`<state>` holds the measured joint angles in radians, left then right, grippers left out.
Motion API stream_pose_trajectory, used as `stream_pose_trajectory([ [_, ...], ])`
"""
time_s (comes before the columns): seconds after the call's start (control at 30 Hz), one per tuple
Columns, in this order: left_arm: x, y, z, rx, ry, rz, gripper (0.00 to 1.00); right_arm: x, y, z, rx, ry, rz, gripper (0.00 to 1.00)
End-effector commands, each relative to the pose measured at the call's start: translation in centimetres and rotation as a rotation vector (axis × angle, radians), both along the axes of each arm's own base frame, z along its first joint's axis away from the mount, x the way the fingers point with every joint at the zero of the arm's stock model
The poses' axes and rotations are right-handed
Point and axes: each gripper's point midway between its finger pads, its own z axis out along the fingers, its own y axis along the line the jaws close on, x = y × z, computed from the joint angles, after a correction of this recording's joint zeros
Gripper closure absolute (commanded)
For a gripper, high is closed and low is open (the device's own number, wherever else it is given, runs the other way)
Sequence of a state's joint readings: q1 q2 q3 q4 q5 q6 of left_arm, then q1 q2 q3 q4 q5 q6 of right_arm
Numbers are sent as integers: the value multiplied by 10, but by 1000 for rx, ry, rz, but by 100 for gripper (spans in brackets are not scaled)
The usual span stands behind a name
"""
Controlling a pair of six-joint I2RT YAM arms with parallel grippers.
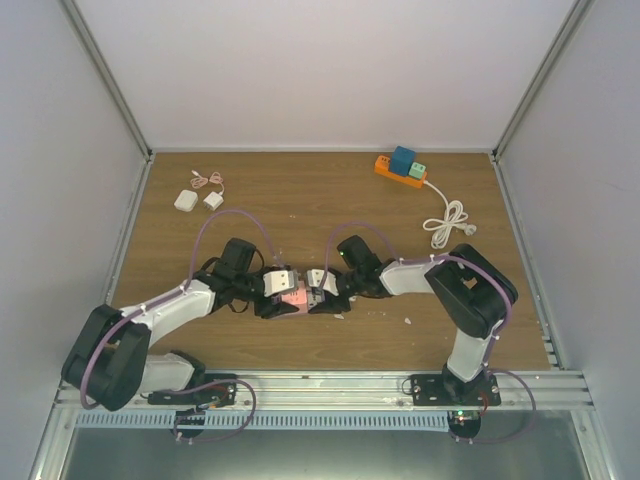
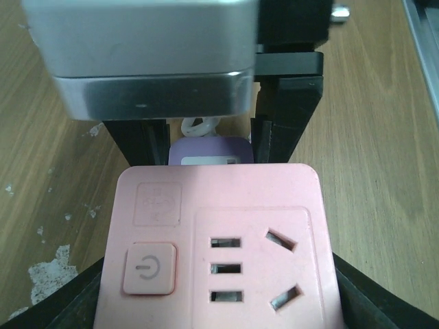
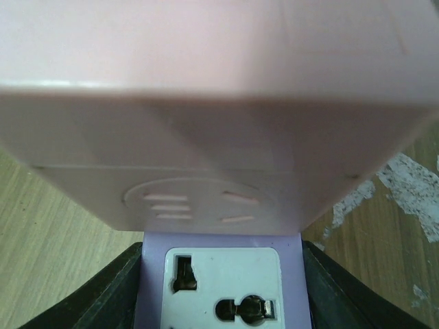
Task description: Pull the plug off the socket
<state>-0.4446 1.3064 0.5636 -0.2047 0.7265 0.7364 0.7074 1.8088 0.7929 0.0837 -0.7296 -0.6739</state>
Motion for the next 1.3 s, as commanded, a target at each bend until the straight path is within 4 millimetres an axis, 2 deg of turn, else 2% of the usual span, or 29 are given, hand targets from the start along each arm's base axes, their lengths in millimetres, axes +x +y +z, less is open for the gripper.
stream_pose_trajectory([
  [0.0,-4,-5,17,-39,-167,-41,53,3,-1,-10,-32,-8,-11,85],
  [0.2,0,-1,17,-13,-228,-15,55,6,-1,-13,-44,-1,-20,89],
  [0.37,-3,-5,26,-60,-150,-18,57,7,-2,-14,-49,-14,-27,90],
  [0.73,11,5,43,-138,-29,28,60,8,-2,-14,-51,-20,-27,91],
  [1.0,3,11,38,-108,-151,-5,60,8,-2,-14,-50,-18,-30,91],
  [1.27,6,18,37,-52,-169,10,60,9,-2,-13,-53,-18,-30,91],
])
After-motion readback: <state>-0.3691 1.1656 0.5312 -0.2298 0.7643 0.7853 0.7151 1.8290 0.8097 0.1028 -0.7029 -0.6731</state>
